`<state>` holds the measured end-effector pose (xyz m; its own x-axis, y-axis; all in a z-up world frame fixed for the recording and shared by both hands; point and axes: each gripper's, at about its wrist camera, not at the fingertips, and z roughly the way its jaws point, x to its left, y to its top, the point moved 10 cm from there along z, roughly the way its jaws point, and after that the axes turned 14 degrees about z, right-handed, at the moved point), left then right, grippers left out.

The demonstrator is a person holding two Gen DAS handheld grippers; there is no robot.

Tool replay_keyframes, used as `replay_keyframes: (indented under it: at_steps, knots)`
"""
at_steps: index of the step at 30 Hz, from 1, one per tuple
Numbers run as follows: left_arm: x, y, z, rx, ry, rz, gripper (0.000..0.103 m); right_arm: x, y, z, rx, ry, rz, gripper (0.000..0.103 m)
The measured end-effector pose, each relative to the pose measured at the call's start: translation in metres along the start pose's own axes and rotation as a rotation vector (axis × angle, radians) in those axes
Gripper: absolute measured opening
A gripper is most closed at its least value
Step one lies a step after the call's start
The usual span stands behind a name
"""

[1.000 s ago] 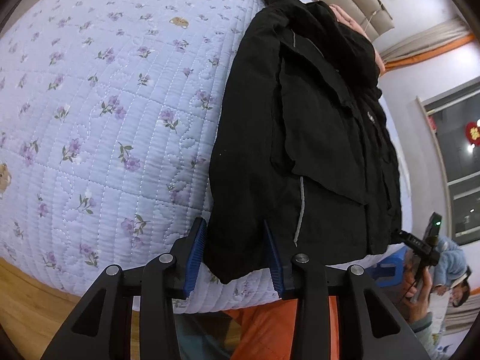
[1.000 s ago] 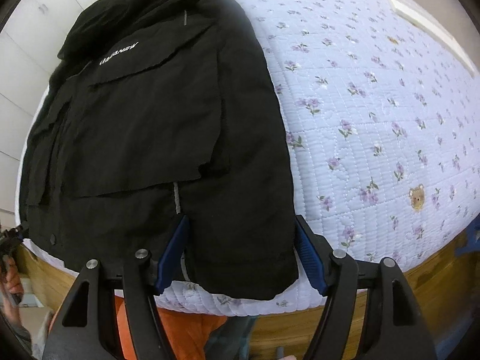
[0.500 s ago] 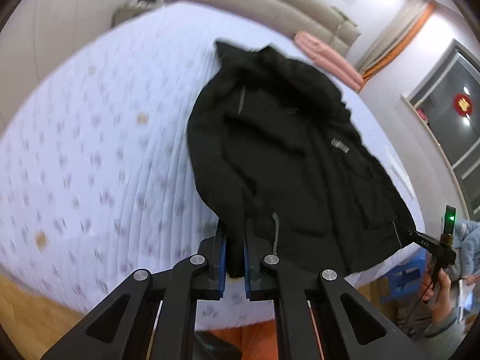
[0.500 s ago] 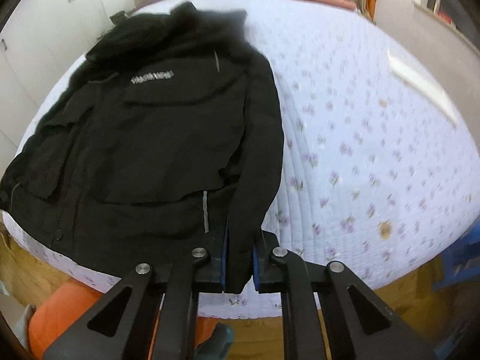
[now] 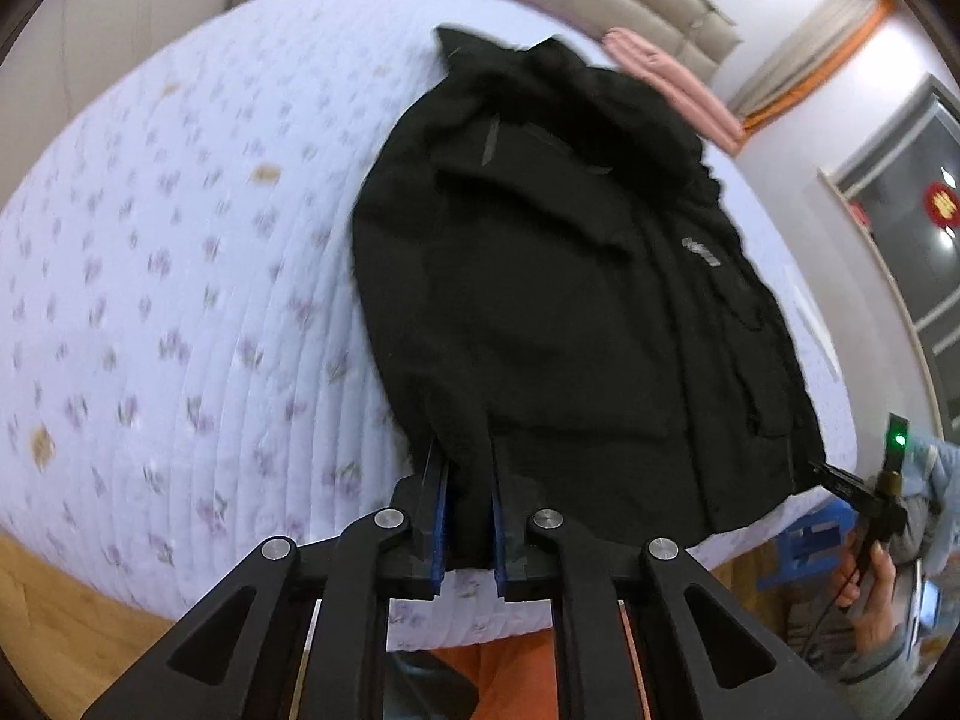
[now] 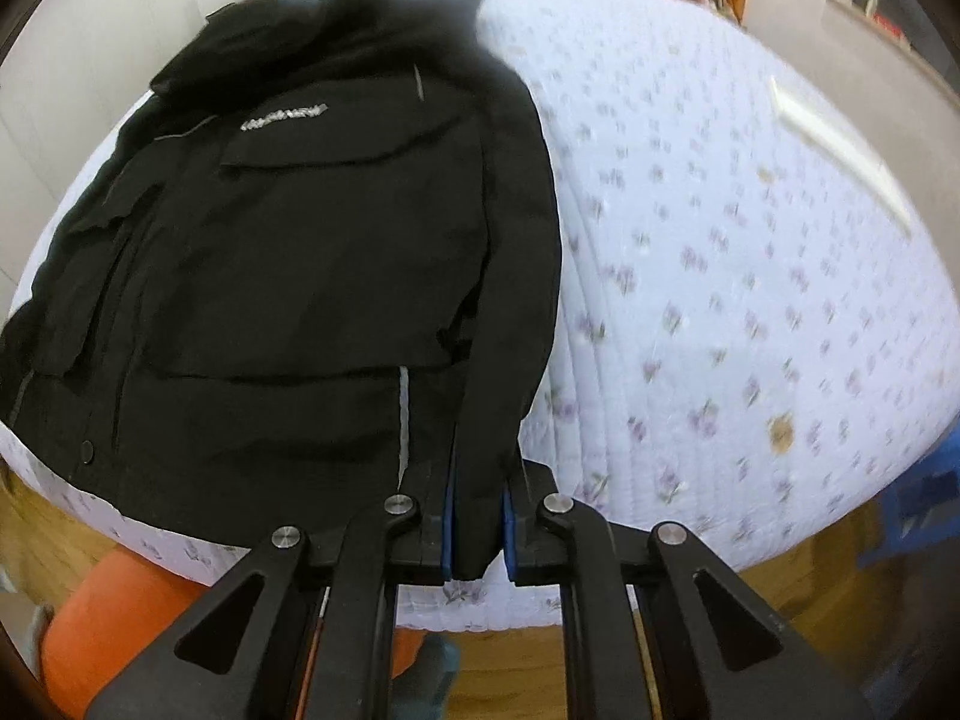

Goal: Fold large clothes

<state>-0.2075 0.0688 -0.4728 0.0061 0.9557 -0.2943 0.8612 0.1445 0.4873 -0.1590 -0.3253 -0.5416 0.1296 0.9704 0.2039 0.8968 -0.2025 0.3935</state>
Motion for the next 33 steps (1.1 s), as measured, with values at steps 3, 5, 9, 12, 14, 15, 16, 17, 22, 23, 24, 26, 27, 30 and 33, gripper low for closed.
replay_keyframes:
  at_steps: [3,5,9,12,14,15,16,17,22,23,24,26,27,30,33]
  knots:
    - [0.006,-0.01,0.015,0.049,-0.016,-0.057,0.02,0.001,-0.002,0.005,0.018,0.0,0.004,0.025]
    - [0.01,-0.018,0.024,0.076,0.007,-0.073,0.02,-0.001,-0.005,0.007,0.039,-0.003,-0.003,0.04]
    - [0.01,-0.017,0.022,0.039,-0.004,-0.09,0.011,-0.004,-0.012,0.011,0.049,0.02,0.003,0.038]
    - [-0.001,-0.001,-0.004,-0.048,0.02,-0.025,0.007,-0.009,-0.009,0.001,0.02,0.064,0.046,0.013]
    - [-0.012,0.017,-0.028,-0.11,0.018,0.001,0.007,-0.008,-0.002,-0.015,-0.025,0.074,0.052,0.011]
    - [-0.016,0.026,-0.036,-0.132,0.014,0.008,0.007,-0.007,0.002,-0.023,-0.046,0.079,0.051,0.011]
    - [-0.021,0.037,-0.047,-0.161,0.016,0.021,0.007,-0.007,0.006,-0.033,-0.066,0.083,0.045,0.011]
    - [-0.027,0.054,-0.06,-0.197,0.024,0.039,0.007,-0.005,0.014,-0.042,-0.087,0.083,0.037,0.01]
    - [-0.034,0.102,-0.078,-0.271,0.018,0.07,0.007,0.0,0.057,-0.077,-0.184,0.076,-0.003,0.01]
    - [-0.032,0.111,-0.072,-0.277,0.005,0.064,0.007,0.001,0.066,-0.078,-0.191,0.074,-0.01,0.01]
    - [-0.029,0.116,-0.066,-0.275,-0.001,0.059,0.007,0.004,0.071,-0.077,-0.194,0.073,-0.015,0.01]
    - [-0.02,0.124,-0.042,-0.247,0.003,0.048,0.007,0.006,0.084,-0.067,-0.181,0.093,-0.016,0.01]
    - [-0.013,0.125,-0.023,-0.215,0.001,0.032,0.007,0.006,0.089,-0.059,-0.163,0.11,-0.006,0.01]
    - [-0.006,0.131,0.015,-0.166,-0.019,-0.02,0.007,0.011,0.098,-0.028,-0.106,0.108,-0.011,0.01]
    - [-0.003,0.145,0.038,-0.102,-0.003,-0.048,0.007,0.022,0.107,0.001,-0.021,0.082,-0.027,0.01]
